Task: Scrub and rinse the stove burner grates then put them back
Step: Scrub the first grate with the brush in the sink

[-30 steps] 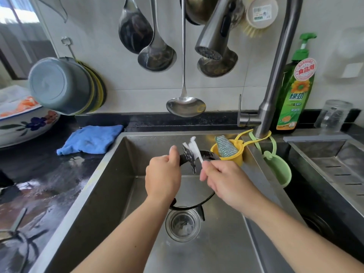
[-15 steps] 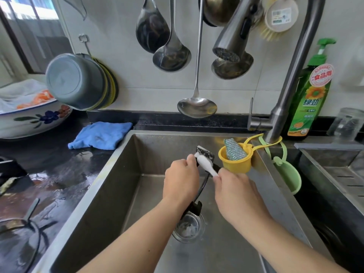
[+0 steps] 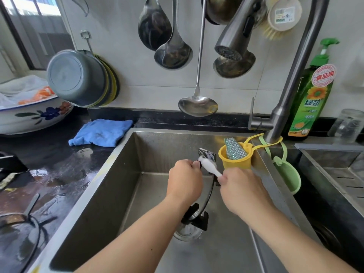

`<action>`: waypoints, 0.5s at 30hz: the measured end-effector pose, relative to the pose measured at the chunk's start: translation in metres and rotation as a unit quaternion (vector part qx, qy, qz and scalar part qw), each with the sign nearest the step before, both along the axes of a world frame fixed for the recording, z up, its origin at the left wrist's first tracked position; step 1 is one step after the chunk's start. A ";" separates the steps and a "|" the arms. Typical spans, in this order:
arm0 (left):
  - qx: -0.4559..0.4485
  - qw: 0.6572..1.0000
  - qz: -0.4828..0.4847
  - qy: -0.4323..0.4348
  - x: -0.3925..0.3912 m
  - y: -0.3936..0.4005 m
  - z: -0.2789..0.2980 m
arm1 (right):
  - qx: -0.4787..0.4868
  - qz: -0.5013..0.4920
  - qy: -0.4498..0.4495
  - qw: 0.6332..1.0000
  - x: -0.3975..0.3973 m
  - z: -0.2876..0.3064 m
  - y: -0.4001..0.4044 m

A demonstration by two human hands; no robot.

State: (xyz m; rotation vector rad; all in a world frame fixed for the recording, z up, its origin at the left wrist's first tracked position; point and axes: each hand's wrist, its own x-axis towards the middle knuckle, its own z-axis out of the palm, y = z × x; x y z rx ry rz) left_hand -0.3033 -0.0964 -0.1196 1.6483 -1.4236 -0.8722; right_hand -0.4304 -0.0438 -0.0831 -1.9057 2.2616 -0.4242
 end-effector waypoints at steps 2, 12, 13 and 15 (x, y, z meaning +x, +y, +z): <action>-0.008 1.000 -0.010 -0.019 0.000 0.001 -0.002 | -0.048 -0.005 -0.005 0.999 0.003 0.003 -0.004; -0.029 0.998 0.041 0.043 0.008 -0.009 0.002 | 0.011 0.026 -0.008 1.000 -0.003 -0.015 -0.004; -0.032 0.997 0.049 0.055 0.009 -0.010 0.003 | -0.007 0.032 -0.009 0.999 -0.003 -0.015 -0.006; -0.026 0.994 0.061 0.089 0.011 -0.011 0.004 | -0.020 0.039 -0.017 0.999 -0.005 -0.017 -0.007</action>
